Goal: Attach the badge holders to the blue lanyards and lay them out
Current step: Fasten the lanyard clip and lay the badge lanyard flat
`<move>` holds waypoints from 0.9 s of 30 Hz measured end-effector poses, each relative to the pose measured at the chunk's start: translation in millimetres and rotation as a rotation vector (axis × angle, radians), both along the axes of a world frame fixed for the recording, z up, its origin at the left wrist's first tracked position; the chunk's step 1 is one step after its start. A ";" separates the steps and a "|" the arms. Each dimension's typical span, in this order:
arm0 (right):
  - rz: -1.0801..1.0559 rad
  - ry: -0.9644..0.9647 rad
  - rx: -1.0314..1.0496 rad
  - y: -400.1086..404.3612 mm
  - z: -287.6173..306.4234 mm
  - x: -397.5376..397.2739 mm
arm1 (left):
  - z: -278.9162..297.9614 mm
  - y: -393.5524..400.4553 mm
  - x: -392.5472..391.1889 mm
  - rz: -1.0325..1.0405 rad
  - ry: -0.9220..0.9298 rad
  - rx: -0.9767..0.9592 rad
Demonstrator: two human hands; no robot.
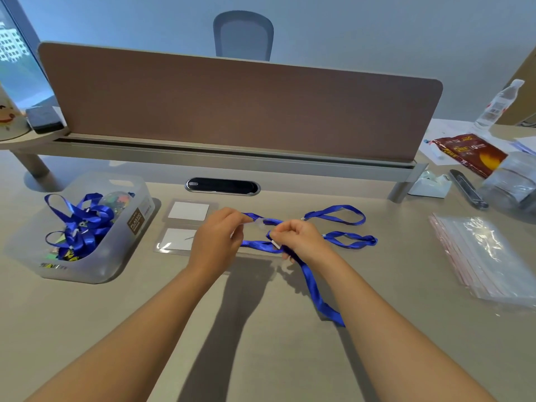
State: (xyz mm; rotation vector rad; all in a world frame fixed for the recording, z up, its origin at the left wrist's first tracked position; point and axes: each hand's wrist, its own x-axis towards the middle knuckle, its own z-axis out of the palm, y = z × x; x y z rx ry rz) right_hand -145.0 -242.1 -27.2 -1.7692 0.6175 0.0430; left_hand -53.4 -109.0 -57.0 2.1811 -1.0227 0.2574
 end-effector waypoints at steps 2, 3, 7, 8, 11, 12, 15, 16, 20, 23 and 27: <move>0.014 0.040 -0.044 -3.7 -4.1 -2.4 | -0.3 6.8 -0.1 -0.001 -0.033 0.054; 0.008 0.058 -0.087 -6.5 -6.6 -3.2 | -0.1 9.0 -0.1 0.003 -0.066 0.072; -0.029 0.114 -0.378 -1.8 -27.3 3.2 | -18.5 32.5 0.7 0.003 -0.180 0.241; -0.035 0.114 -0.433 2.0 -34.8 4.7 | -28.6 39.7 0.5 0.005 -0.190 0.302; -0.008 0.142 -0.544 16.3 -59.6 8.4 | -54.0 55.5 -6.4 0.005 -0.166 0.483; 0.010 0.168 -0.585 21.3 -68.3 8.6 | -60.3 60.1 -9.6 0.005 -0.159 0.525; 0.097 0.250 -0.780 35.5 -88.5 3.2 | -83.8 72.1 -15.6 0.011 -0.110 0.610; 0.122 0.255 -0.844 39.8 -94.3 -0.9 | -89.4 74.9 -17.8 0.029 -0.066 0.618; 0.218 0.422 -0.885 56.1 -116.7 -16.9 | -100.7 79.4 -22.1 0.111 0.209 0.697; 0.247 0.511 -0.842 62.3 -127.7 -20.2 | -105.0 79.2 -20.5 0.113 0.271 0.712; 0.277 0.470 -0.904 57.0 -136.4 -15.4 | -110.2 84.7 -10.6 0.080 0.238 0.735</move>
